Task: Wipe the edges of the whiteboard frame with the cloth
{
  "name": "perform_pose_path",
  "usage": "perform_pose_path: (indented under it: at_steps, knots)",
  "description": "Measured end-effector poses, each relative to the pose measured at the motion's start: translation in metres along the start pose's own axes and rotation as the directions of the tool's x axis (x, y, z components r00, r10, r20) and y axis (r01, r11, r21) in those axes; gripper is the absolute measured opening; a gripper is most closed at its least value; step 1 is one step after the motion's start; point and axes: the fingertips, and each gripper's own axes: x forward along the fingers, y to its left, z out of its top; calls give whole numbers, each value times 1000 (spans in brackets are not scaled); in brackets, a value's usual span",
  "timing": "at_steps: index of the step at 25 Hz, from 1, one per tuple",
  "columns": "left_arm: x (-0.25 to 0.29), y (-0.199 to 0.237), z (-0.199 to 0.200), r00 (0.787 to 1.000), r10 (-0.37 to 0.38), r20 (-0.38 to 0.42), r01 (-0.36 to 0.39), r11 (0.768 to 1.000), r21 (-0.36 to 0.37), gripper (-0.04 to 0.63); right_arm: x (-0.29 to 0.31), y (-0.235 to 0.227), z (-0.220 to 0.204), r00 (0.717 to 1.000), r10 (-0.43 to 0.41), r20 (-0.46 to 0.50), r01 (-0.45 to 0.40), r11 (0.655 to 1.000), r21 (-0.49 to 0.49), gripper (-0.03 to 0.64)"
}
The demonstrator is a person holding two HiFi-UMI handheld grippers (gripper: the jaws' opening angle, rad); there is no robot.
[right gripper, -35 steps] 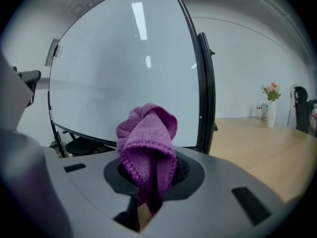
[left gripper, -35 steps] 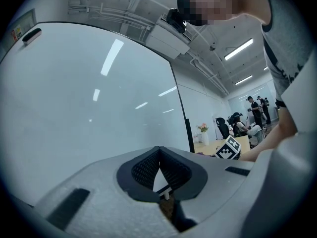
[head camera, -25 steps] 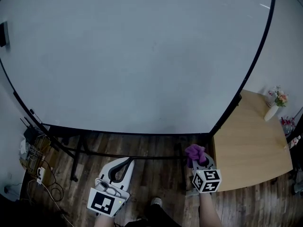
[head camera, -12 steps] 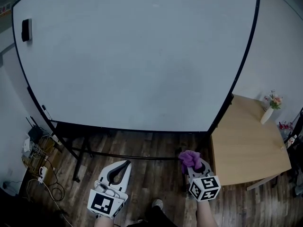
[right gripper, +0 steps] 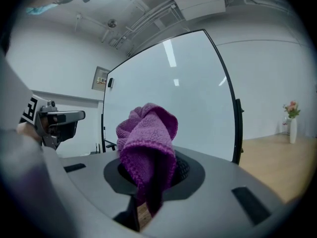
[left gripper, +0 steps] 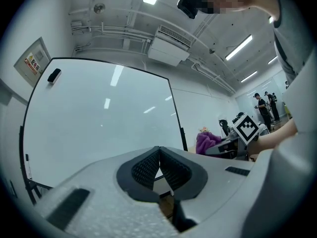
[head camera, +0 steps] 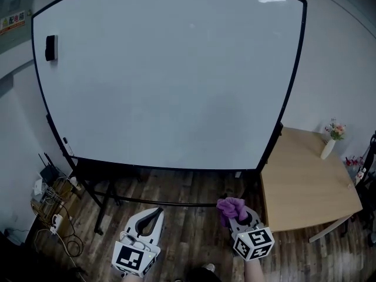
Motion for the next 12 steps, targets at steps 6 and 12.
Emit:
perform_pose_path:
  at_steps: [6, 12]
  knots:
    - [-12, -2, 11, 999, 42, 16, -42, 999, -3, 17, -14, 15, 19, 998, 48, 39, -46, 998, -43, 77]
    - [-22, -17, 22, 996, 85, 4, -85, 996, -7, 17, -29, 17, 33, 994, 90, 59, -87, 994, -63, 77]
